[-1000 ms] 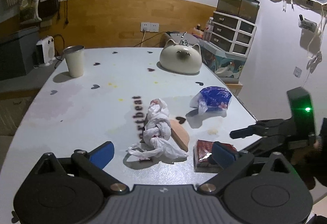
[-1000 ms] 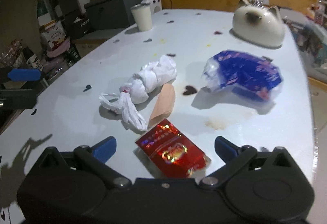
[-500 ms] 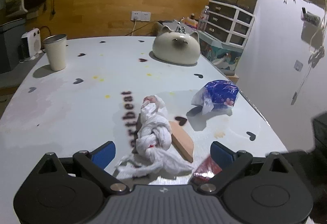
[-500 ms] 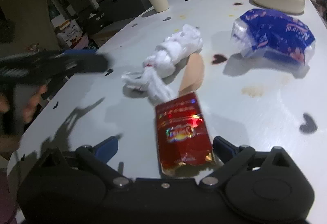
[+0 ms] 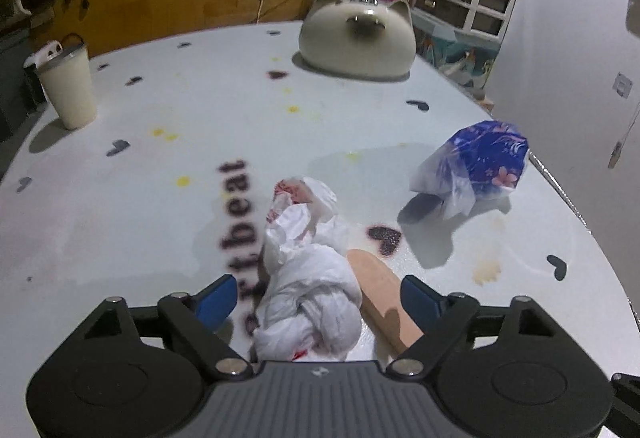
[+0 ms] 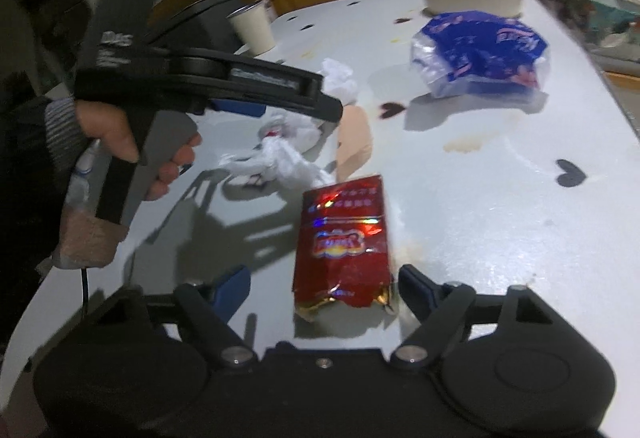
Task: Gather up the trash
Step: 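Grasp the white plastic bag with left tool while right tool grasps the red snack packet, then carry the white bag and red packet with both tools over the floor bin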
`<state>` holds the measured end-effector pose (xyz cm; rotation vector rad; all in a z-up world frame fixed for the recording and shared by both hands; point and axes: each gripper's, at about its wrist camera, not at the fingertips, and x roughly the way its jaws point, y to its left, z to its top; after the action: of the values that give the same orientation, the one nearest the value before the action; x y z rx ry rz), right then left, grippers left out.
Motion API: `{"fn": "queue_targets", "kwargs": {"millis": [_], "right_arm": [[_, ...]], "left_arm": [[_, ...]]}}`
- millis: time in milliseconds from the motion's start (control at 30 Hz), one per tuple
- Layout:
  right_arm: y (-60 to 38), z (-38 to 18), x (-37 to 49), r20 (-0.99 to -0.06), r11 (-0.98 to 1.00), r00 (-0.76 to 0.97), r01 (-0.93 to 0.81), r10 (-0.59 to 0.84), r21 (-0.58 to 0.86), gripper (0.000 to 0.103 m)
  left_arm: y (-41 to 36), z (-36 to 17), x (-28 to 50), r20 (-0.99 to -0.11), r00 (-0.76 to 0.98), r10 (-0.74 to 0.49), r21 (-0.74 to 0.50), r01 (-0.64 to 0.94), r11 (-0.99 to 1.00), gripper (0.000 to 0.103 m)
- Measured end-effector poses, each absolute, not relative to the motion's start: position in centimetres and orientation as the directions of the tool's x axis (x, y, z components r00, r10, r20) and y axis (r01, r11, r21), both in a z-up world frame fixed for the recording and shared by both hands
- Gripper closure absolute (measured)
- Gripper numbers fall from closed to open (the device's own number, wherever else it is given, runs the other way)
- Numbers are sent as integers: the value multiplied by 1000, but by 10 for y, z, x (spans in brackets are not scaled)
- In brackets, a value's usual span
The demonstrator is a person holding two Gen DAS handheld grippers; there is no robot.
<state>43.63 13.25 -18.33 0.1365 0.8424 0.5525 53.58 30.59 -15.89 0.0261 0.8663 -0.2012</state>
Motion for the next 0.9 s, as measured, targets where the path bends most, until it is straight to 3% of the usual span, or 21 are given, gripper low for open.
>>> {"fn": "queue_targets", "kwargs": {"millis": [200, 267, 333, 600, 900], "right_arm": [[141, -185, 449, -680, 874, 568, -418, 463, 245, 23], [142, -184, 454, -684, 877, 567, -414, 459, 245, 27], [144, -183, 457, -691, 882, 569, -410, 445, 231, 31], [165, -184, 452, -736, 900, 597, -433, 319, 39, 49], [147, -178, 437, -762, 909, 557, -406, 330, 97, 52]], "left_arm": [[302, -165, 540, -770, 613, -175, -74, 187, 980, 35], [305, -164, 540, -768, 615, -182, -104, 160, 982, 50], [308, -162, 537, -768, 617, -172, -119, 127, 985, 55], [315, -162, 508, -784, 607, -131, -114, 68, 991, 56], [323, -146, 443, -778, 625, -57, -70, 3, 998, 57]]}}
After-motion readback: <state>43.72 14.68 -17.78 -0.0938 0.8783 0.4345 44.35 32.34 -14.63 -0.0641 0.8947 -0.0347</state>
